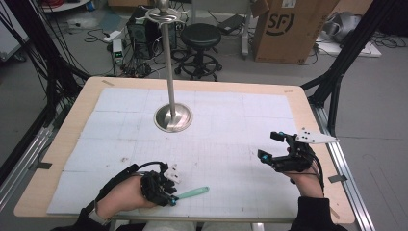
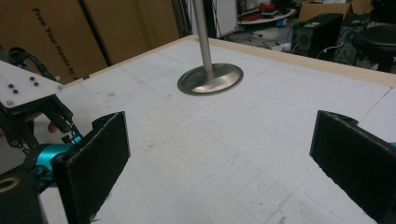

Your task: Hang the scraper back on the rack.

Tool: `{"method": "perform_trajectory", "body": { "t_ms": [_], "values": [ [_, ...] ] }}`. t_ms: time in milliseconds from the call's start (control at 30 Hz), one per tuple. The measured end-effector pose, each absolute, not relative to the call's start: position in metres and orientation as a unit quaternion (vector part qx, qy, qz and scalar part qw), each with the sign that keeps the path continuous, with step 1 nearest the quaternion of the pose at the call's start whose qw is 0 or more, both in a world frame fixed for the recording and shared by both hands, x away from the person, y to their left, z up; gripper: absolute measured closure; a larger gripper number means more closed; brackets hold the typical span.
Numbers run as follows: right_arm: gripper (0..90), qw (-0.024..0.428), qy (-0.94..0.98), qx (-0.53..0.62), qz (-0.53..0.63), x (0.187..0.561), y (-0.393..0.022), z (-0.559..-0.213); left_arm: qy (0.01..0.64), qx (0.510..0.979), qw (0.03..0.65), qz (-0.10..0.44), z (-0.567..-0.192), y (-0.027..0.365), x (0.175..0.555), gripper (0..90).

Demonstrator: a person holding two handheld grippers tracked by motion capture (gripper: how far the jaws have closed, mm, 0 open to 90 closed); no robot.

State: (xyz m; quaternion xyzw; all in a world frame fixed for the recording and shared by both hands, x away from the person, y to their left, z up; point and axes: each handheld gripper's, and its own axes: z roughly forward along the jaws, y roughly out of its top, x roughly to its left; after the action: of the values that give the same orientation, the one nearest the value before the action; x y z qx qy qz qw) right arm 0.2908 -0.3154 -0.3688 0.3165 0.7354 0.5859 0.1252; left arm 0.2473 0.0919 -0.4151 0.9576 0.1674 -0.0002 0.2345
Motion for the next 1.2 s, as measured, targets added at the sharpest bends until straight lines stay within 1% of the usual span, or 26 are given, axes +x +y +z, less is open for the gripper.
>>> {"method": "perform_trajectory", "body": {
  "t_ms": [67,200,300,333,467,567,633,767,900,967,1100,1200],
  "values": [
    [3.9,0.124,0.736,0.316,0.586,0.290,-0.316,-0.368,0.165,0.960,0.224,0.002,-0.414,0.091,0.246,71.5],
    [4.0,0.127,0.734,0.316,0.588,0.289,-0.317,-0.368,0.162,0.968,0.194,0.000,-0.411,0.091,0.243,72.4],
    [3.9,0.126,0.734,0.317,0.588,0.288,-0.318,-0.368,0.162,0.971,0.177,0.000,-0.410,0.092,0.242,76.6],
    [3.9,0.126,0.733,0.319,0.588,0.289,-0.318,-0.368,0.161,0.971,0.175,-0.002,-0.410,0.091,0.242,79.5],
    [3.9,0.126,0.736,0.315,0.586,0.289,-0.316,-0.368,0.153,0.971,0.182,-0.003,-0.411,0.093,0.242,80.6],
    [3.9,0.127,0.735,0.316,0.586,0.288,-0.316,-0.367,0.163,0.967,0.196,-0.013,-0.411,0.097,0.244,80.7],
    [3.9,0.126,0.735,0.317,0.587,0.289,-0.317,-0.367,0.172,0.962,0.214,-0.009,-0.409,0.101,0.246,80.8],
    [3.9,0.129,0.734,0.315,0.588,0.290,-0.317,-0.367,0.193,0.943,0.272,-0.005,-0.394,0.116,0.255,80.7],
    [3.9,0.126,0.733,0.318,0.588,0.289,-0.318,-0.367,0.214,0.926,0.310,0.022,-0.381,0.133,0.261,80.7],
    [3.9,0.128,0.733,0.317,0.588,0.289,-0.318,-0.367,0.226,0.913,0.338,0.028,-0.377,0.142,0.265,80.7],
    [3.9,0.130,0.733,0.315,0.588,0.289,-0.318,-0.366,0.259,0.878,0.397,0.064,-0.370,0.158,0.271,80.8],
    [3.9,0.130,0.733,0.316,0.588,0.288,-0.318,-0.366,0.273,0.861,0.423,0.075,-0.367,0.168,0.277,80.7]
  ]
}}
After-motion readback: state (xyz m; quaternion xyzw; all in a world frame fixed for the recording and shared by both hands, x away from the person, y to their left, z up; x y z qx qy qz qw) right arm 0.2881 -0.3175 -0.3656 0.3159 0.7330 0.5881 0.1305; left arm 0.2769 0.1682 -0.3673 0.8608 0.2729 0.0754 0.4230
